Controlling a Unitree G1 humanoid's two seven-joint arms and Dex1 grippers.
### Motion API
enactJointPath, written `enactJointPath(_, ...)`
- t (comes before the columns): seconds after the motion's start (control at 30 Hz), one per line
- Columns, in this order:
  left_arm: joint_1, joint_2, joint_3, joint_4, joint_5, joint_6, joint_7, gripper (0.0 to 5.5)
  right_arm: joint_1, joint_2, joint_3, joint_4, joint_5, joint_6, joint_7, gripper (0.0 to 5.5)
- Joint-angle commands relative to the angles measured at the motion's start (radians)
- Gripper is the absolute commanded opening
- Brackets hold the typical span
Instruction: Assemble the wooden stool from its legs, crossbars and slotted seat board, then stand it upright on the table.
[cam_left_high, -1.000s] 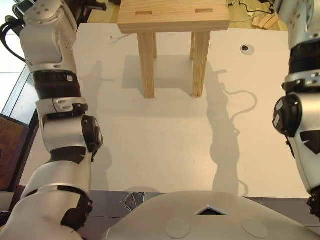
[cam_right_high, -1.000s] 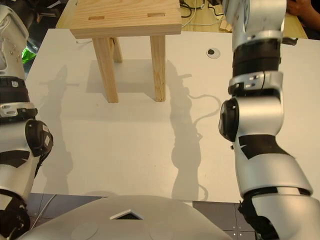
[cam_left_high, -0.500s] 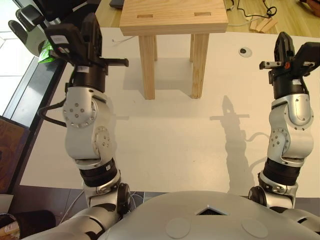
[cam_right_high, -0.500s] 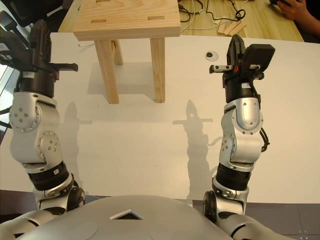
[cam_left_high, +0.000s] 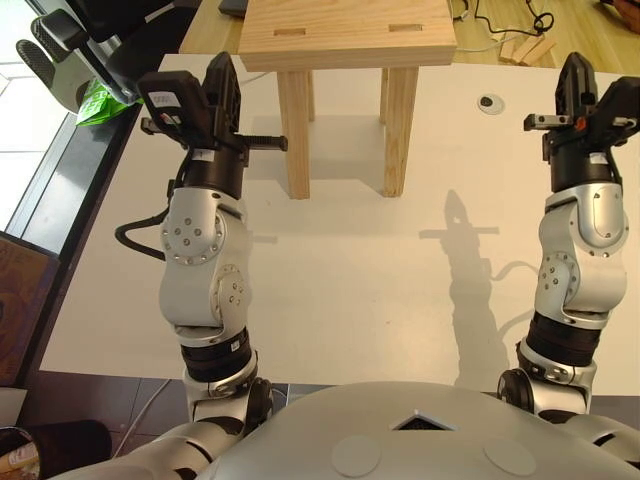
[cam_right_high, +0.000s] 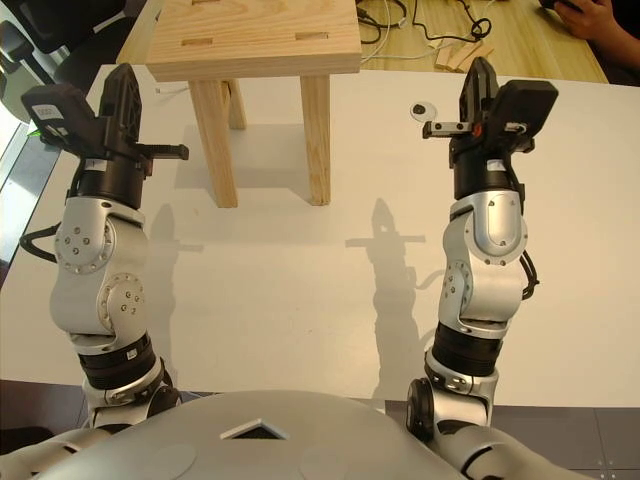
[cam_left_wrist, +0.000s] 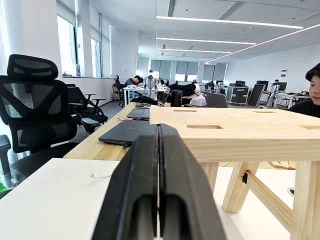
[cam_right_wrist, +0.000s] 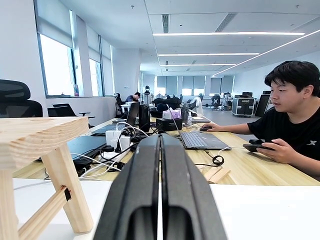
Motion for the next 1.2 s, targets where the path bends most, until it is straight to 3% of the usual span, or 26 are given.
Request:
enactJointPath(0.03,0.0,-0.004,-0.006,0.005,0.004,0.004,0.003,0.0,-0.018,-0.008,0.005,0.012,0.006,-0.004,0.001,0.05)
enactJointPath(1.2,-0.019,-0.014,-0.006,0.001,-0.001,0.019,0.008,0.0,-0.025,-0.011,0.013,0.025,0.02,0.007,0.002,0.05)
